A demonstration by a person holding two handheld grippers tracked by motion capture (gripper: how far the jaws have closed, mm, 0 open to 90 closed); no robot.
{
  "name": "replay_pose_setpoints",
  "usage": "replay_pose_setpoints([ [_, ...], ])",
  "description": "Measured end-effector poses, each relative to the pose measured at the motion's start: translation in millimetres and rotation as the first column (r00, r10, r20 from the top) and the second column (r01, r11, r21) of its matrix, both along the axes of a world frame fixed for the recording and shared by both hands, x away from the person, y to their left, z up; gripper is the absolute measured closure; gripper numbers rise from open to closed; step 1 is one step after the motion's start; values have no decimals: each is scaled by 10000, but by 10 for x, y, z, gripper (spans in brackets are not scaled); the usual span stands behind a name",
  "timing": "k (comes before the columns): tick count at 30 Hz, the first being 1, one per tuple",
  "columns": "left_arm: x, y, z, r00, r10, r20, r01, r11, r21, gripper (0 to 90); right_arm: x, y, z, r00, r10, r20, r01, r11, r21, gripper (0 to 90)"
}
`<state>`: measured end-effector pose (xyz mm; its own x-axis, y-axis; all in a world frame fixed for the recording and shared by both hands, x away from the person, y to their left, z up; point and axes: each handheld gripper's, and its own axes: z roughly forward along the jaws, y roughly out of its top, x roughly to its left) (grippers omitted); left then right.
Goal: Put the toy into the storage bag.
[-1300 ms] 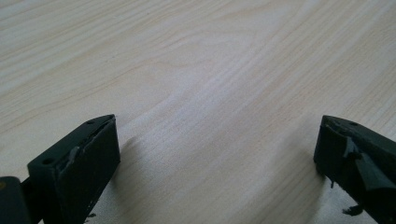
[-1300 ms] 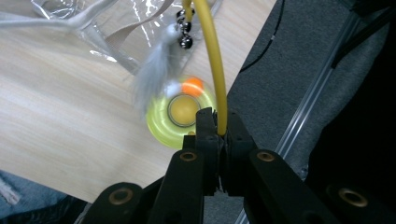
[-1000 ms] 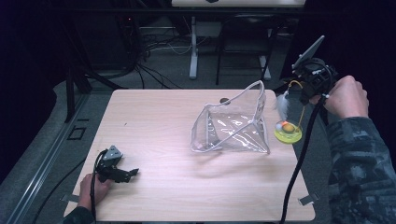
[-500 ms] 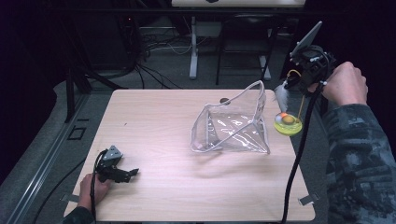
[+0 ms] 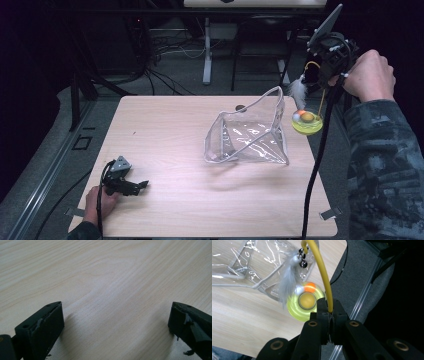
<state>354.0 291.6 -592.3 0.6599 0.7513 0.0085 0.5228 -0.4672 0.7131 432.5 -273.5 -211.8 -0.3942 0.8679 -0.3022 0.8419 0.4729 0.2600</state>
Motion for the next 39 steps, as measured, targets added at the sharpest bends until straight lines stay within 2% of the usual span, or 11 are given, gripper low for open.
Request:
replay_pose_setpoints([
  [11,0,0,0,10000,2,-1,-2,10000,-4,3,-7,148,235,9989,271,372,-267,9996,-108,873],
  [20,0,0,0,10000,4,-2,-4,10000,-3,3,-17,329,387,9958,659,639,-657,9978,-55,872],
  [23,0,0,0,10000,4,-3,-4,10000,-4,4,-28,414,427,9943,865,624,-853,9961,-208,872],
  [31,0,0,0,10000,0,-1,0,10000,0,3,-55,677,521,9866,1398,840,-1380,9901,-266,871],
  [39,0,0,0,10000,-2,-5,2,10000,1,3,-29,949,551,9761,2016,812,-2007,9795,-190,871],
])
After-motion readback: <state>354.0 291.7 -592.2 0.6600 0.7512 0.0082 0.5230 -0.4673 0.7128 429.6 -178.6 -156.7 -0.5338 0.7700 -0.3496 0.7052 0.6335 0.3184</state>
